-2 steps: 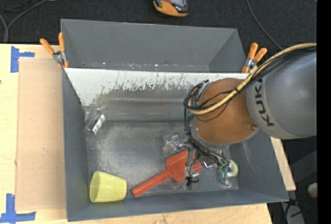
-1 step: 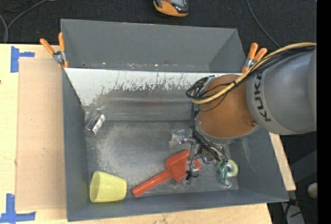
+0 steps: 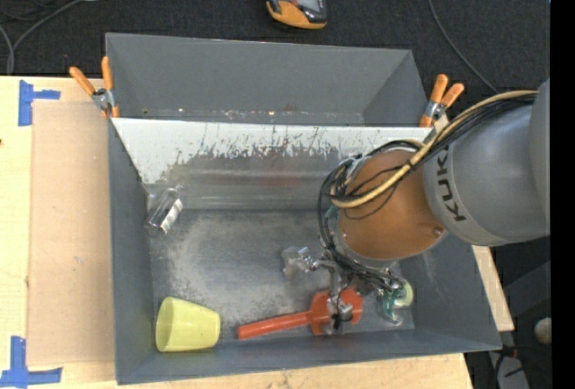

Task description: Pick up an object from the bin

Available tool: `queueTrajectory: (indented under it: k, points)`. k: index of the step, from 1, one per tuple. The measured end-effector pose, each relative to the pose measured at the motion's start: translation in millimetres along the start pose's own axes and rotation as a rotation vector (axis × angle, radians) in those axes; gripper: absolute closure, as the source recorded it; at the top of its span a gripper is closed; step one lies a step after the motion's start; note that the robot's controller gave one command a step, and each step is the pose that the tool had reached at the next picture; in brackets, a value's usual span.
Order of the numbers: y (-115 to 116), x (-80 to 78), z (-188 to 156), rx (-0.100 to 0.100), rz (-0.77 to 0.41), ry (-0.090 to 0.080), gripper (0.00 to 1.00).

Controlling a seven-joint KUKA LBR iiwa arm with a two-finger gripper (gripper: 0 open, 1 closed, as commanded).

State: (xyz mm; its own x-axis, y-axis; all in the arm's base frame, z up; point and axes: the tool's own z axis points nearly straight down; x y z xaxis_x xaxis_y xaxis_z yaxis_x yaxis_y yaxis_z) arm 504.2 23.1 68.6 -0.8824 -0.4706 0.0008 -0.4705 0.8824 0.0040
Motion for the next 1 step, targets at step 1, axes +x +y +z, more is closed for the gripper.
queueTrajectory:
  k: [1]
  points:
    - [-5.8,-10.9,-1.1,-0.001,0.159,0.002,1.0]
